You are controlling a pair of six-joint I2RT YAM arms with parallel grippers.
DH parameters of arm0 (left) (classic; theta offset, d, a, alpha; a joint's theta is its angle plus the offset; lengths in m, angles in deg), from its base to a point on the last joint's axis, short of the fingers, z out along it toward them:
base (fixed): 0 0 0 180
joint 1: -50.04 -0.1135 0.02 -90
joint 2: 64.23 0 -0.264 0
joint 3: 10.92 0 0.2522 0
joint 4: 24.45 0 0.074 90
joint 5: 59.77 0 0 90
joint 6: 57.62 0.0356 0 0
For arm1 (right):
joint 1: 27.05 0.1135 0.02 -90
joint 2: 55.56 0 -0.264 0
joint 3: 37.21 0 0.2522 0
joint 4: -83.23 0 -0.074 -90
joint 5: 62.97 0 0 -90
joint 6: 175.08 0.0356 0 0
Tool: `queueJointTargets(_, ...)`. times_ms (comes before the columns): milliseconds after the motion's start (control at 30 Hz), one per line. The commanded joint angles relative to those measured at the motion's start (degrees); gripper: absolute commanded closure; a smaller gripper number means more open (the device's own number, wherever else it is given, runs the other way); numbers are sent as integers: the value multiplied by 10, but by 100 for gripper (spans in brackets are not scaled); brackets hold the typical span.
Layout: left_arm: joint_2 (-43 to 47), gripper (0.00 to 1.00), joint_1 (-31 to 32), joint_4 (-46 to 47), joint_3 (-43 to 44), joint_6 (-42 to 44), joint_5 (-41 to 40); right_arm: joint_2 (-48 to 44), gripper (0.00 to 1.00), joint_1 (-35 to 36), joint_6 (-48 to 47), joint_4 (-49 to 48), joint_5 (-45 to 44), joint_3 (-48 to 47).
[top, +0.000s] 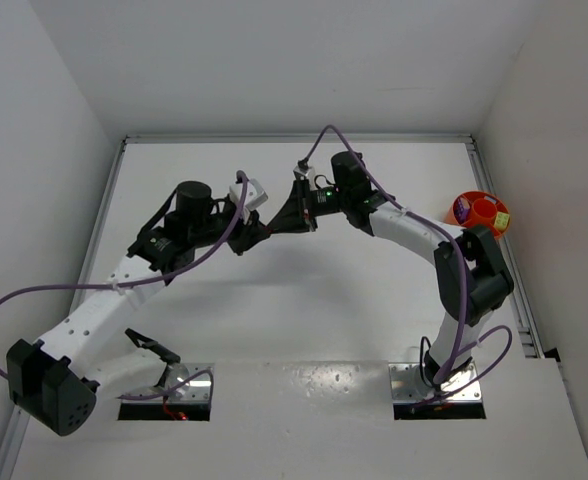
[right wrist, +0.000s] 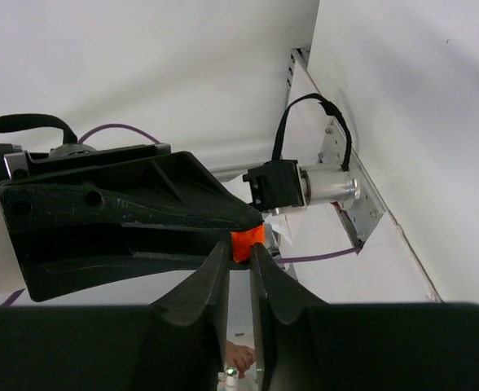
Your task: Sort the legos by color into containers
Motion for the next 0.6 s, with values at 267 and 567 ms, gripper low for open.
queueJointTargets(267,-7,99,-38,69,5,-60,38,-10,100,17,21,-60,27,1)
queueJointTargets(567,-2,43,-38,69,-1,-71,61,-5,100,5,10,-71,27,-10)
